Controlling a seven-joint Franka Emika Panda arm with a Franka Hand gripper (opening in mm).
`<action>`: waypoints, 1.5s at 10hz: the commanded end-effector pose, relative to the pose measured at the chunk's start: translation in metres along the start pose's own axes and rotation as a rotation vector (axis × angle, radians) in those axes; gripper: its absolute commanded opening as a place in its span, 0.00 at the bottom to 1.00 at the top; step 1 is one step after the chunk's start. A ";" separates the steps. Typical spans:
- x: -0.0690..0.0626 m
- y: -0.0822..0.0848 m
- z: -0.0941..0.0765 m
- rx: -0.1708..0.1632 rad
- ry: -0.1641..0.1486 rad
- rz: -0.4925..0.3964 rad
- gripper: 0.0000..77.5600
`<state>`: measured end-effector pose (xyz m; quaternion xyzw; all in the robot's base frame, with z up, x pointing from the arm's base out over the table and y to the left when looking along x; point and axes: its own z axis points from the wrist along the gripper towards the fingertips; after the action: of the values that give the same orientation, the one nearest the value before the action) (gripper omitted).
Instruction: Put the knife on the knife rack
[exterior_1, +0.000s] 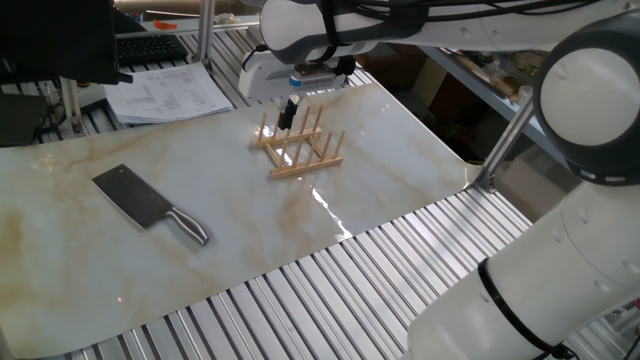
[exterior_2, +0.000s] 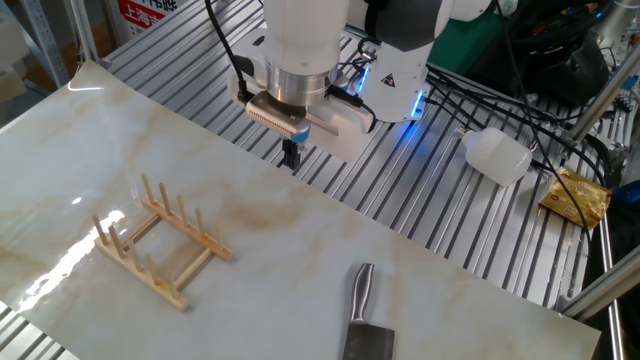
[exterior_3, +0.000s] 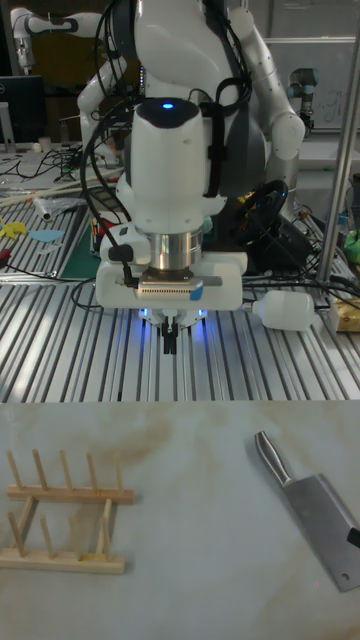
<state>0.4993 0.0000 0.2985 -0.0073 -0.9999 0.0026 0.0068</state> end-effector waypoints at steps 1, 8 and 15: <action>0.000 0.000 0.000 0.049 0.054 0.134 0.00; -0.002 0.001 0.008 0.038 0.054 0.132 0.00; -0.003 0.004 0.026 0.026 0.044 0.042 0.00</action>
<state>0.5010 0.0025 0.2769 -0.0361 -0.9987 0.0178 0.0319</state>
